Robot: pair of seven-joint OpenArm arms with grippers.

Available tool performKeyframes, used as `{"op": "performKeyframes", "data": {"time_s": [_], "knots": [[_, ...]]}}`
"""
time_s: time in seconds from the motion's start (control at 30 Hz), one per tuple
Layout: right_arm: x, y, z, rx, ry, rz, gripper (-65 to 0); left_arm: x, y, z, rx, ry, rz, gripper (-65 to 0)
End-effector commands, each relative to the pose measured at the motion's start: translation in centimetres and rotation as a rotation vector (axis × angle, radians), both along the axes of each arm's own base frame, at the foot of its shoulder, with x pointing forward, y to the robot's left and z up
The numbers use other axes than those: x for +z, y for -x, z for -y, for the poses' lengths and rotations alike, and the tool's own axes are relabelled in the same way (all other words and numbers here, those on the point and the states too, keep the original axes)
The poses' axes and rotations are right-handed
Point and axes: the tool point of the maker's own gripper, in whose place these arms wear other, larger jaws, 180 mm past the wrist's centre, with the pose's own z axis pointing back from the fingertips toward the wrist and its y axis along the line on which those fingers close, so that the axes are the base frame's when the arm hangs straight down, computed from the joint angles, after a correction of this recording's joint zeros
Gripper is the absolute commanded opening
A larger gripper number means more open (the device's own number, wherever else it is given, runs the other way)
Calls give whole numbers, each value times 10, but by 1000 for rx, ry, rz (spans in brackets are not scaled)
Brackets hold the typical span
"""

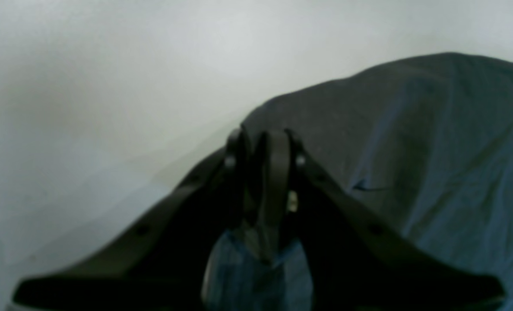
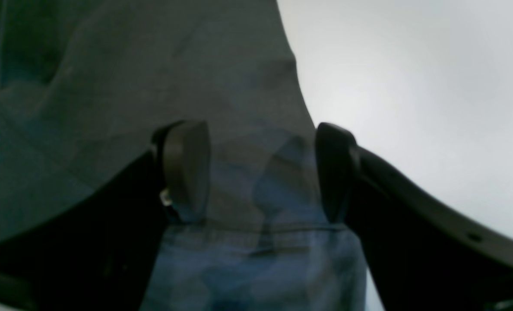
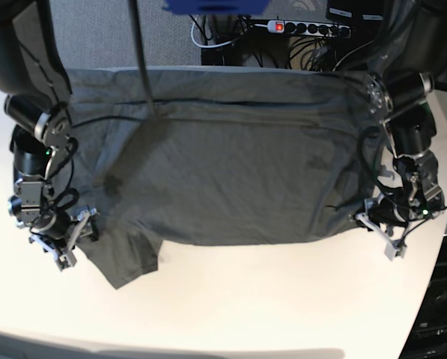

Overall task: Fold the T-shirt properly
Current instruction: 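Pinch the shirt's side edge near the sleeve with the right gripper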

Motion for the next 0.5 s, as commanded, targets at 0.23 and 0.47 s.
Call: {"op": "performKeyframes", "data": {"time_s": [0.23,0.47], "knots": [[18,-12,9,-12,5,35,-263,7,-4,-6,-3,-21,-1,-568],[10,-5,13,-60,-26,-12,-263,8,-5,-5,-3,-19,1,-568]]}}
